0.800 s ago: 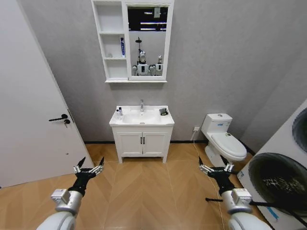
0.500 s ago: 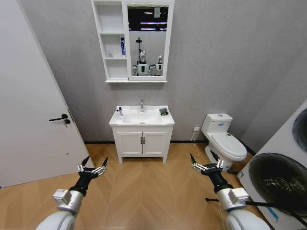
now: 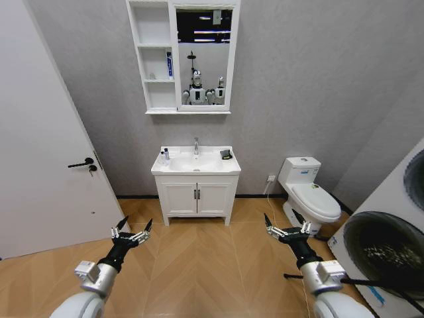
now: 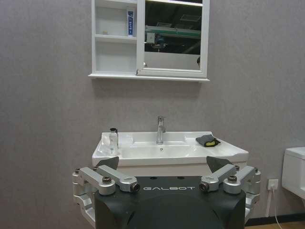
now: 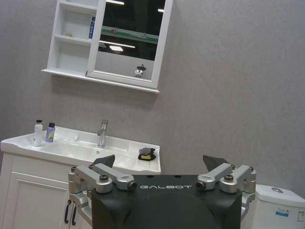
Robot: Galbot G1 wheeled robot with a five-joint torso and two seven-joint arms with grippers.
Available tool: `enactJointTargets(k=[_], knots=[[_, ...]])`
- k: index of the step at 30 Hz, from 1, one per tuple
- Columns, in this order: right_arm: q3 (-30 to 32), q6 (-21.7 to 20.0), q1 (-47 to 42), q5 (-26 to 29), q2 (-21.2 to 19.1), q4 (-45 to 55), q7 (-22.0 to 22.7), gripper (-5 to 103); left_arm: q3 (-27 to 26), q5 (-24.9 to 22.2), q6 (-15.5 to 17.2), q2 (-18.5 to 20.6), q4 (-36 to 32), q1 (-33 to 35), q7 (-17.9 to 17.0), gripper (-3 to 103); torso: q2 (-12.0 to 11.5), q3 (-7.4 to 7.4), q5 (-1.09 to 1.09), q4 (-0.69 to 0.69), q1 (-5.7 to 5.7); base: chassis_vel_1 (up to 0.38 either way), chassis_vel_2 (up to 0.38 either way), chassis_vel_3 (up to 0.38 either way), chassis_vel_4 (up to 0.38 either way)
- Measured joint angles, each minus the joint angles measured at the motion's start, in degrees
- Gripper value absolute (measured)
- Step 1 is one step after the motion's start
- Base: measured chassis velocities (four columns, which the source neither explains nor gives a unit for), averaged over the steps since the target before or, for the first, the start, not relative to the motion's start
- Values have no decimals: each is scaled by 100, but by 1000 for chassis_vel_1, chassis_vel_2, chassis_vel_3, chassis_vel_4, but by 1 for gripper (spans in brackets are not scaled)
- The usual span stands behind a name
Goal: Move facial cleanser and shampoo from washbasin to cabinet, then wipe washbasin with towel.
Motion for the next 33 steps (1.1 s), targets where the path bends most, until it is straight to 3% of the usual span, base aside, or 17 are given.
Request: enactJointTargets(k=[19,33], knots=[[22,-135,-51,-40,55,-7,21,100,-24,10,-51,17,104,41,34,100,1,-1,-1,0,-1,-26,24,22,-26],[22,-69,-72,-42,62,-60,11,100,-8,49,-54,-46,112,38,19,100,0,1,1,0,1,-222,217,223,-222]])
